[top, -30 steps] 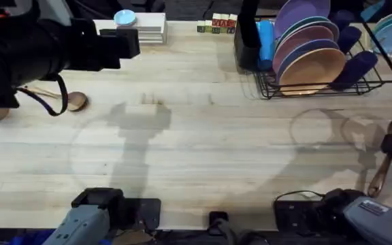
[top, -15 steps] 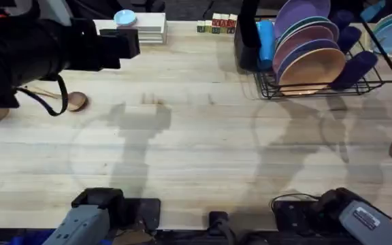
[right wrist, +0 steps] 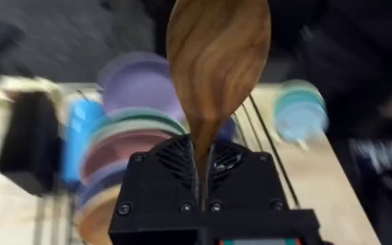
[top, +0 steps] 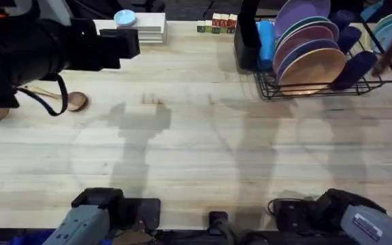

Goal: Pick up the spoon on the table one by one and put them onto the rack

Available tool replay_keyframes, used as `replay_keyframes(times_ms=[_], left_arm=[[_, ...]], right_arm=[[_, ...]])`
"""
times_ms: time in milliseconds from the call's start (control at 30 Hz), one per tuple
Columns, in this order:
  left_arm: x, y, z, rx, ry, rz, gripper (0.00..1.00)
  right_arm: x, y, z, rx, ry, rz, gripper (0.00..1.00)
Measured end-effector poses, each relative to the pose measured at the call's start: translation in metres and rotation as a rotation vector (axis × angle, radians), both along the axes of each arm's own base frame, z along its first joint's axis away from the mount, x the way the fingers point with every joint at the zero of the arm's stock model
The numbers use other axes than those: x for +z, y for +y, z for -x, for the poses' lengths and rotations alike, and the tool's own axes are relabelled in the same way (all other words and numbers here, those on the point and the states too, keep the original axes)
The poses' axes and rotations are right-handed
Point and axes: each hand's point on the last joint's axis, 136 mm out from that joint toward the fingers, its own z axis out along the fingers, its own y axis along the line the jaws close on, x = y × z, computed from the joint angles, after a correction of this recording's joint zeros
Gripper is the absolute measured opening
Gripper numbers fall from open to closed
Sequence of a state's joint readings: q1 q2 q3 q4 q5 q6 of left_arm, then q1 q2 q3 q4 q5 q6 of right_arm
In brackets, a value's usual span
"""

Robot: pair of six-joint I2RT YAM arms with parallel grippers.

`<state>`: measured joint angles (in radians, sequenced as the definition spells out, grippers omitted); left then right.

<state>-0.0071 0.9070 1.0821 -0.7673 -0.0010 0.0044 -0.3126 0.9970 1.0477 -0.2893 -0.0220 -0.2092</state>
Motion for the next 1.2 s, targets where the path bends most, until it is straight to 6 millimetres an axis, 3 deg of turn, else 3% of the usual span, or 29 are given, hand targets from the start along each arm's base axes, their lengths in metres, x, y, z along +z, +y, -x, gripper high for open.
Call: replay_keyframes(times_ms=[33, 67, 467, 500, 767, 900, 1067, 1200], left_arm=[[0.0, 0.0, 0.0, 0.0, 0.0, 0.0, 0.993], [0.0, 0.0, 0.0, 0.0, 0.0, 0.0, 0.993], [0.0, 0.0, 0.0, 0.0, 0.0, 0.0, 0.993], [0.0, 0.0, 0.0, 0.0, 0.0, 0.0, 0.993], [0.0, 0.0, 0.0, 0.0, 0.0, 0.0, 0.993], [0.0, 0.0, 0.0, 0.0, 0.0, 0.0, 0.993], [0.0, 0.0, 0.0, 0.0, 0.0, 0.0, 0.993], [0.0, 0.0, 0.0, 0.0, 0.0, 0.0, 0.993]], right_arm=[[0.016, 0.027, -0.017, 0.092, -0.078, -0.005, 0.029], [0.02, 0.037, -0.023, 0.124, -0.099, -0.006, 0.03], [0.031, 0.128, -0.092, 0.37, -0.265, -0.039, 0.031], [0.03, 0.147, -0.106, 0.411, -0.302, -0.05, 0.032], [0.014, 0.186, -0.13, 0.484, -0.326, -0.094, 0.032], [0.004, 0.195, -0.142, 0.497, -0.308, -0.109, 0.032], [0.005, 0.208, -0.165, 0.513, -0.332, -0.116, 0.032], [-0.011, 0.214, -0.184, 0.512, -0.305, -0.144, 0.032]])
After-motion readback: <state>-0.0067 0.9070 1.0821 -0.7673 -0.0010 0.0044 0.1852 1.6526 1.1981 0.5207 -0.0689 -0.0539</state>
